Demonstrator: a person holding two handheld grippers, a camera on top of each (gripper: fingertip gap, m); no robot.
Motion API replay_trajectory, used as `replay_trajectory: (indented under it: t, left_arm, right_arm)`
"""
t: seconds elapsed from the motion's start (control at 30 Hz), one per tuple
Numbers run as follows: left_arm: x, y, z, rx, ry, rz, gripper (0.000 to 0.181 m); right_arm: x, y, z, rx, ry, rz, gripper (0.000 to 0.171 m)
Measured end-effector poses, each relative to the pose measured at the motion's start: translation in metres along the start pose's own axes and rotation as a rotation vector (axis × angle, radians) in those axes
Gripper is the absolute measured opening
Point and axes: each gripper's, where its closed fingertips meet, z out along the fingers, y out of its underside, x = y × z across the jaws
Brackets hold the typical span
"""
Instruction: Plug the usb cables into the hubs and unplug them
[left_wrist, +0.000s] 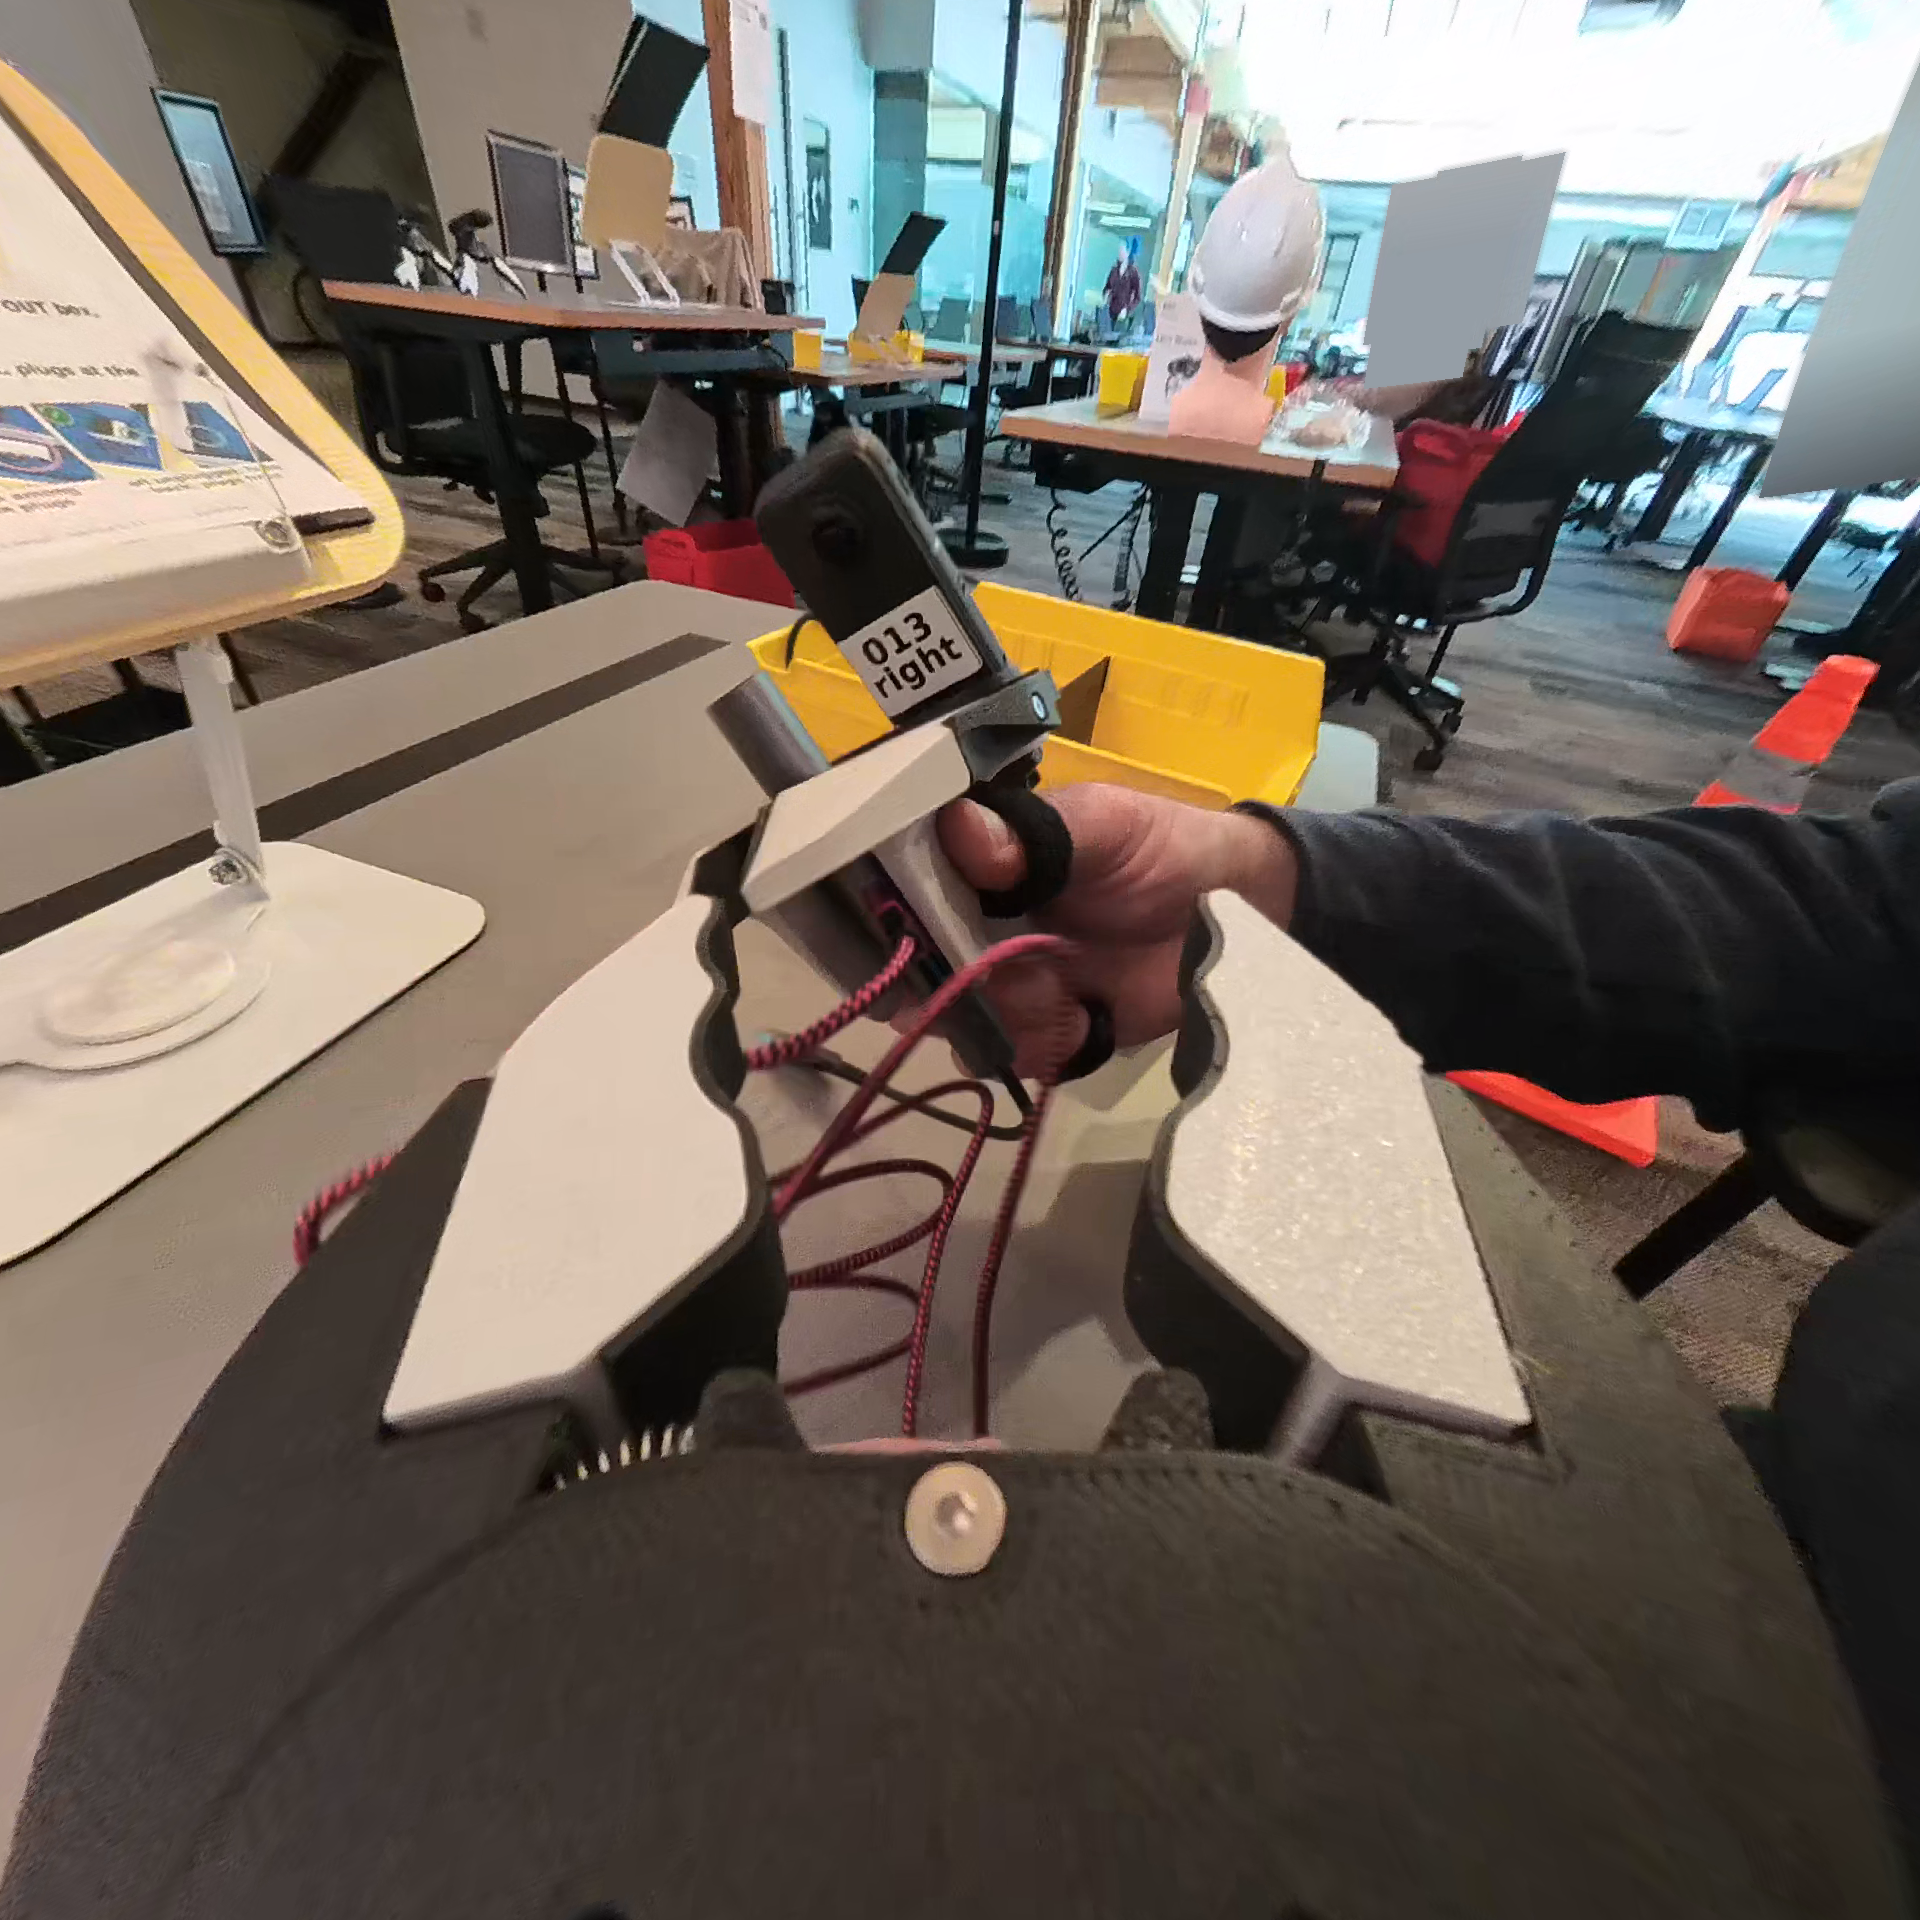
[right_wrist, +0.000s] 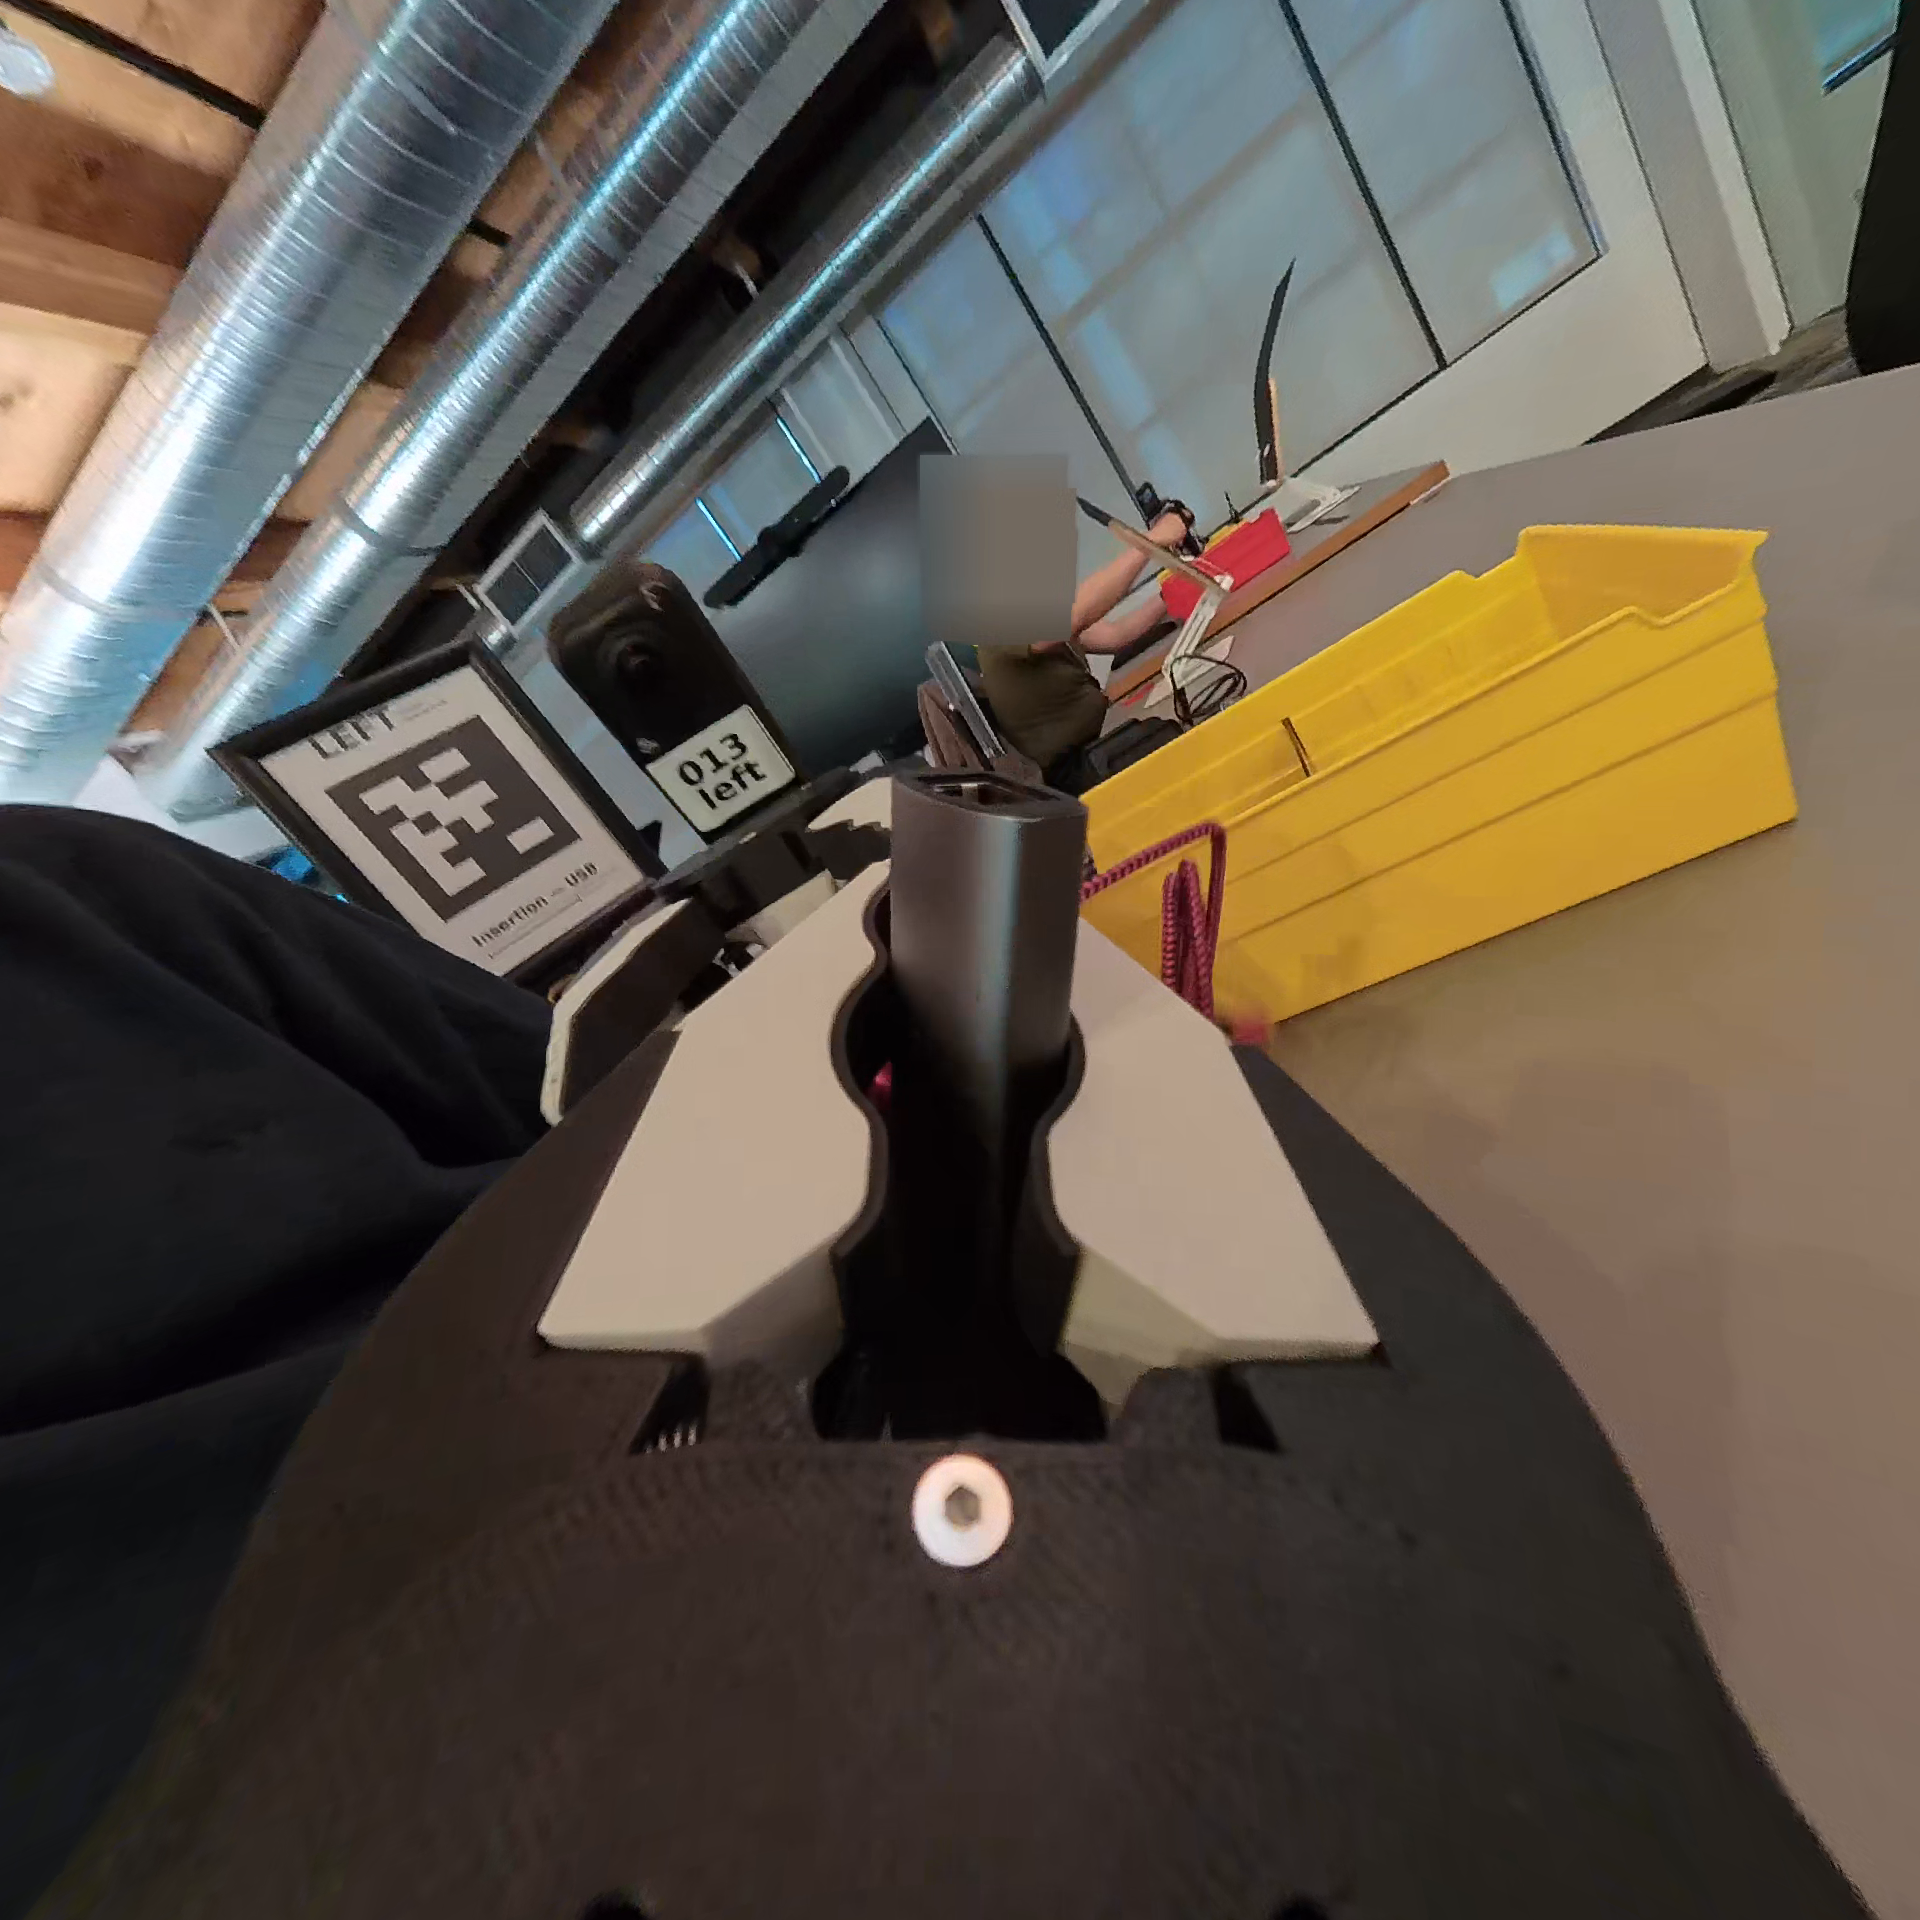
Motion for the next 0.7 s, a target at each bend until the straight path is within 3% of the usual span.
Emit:
replay_trajectory:
  t: [0.23,0.43,0.7]
  left_arm:
    - [-0.015,-0.004,-0.014,0.004,-0.095,0.019,0.074]
    - [-0.036,0.029,-0.04,-0.136,-0.274,-0.009,0.082]
    - [-0.044,0.065,-0.047,-0.167,-0.31,-0.12,0.085]
  right_arm:
    - [-0.001,-0.017,-0.006,0.059,0.027,-0.003,0.016]
    - [-0.002,-0.033,-0.016,0.002,0.113,-0.082,0.017]
    - [-0.022,-0.079,-0.02,0.047,0.145,-0.152,0.016]
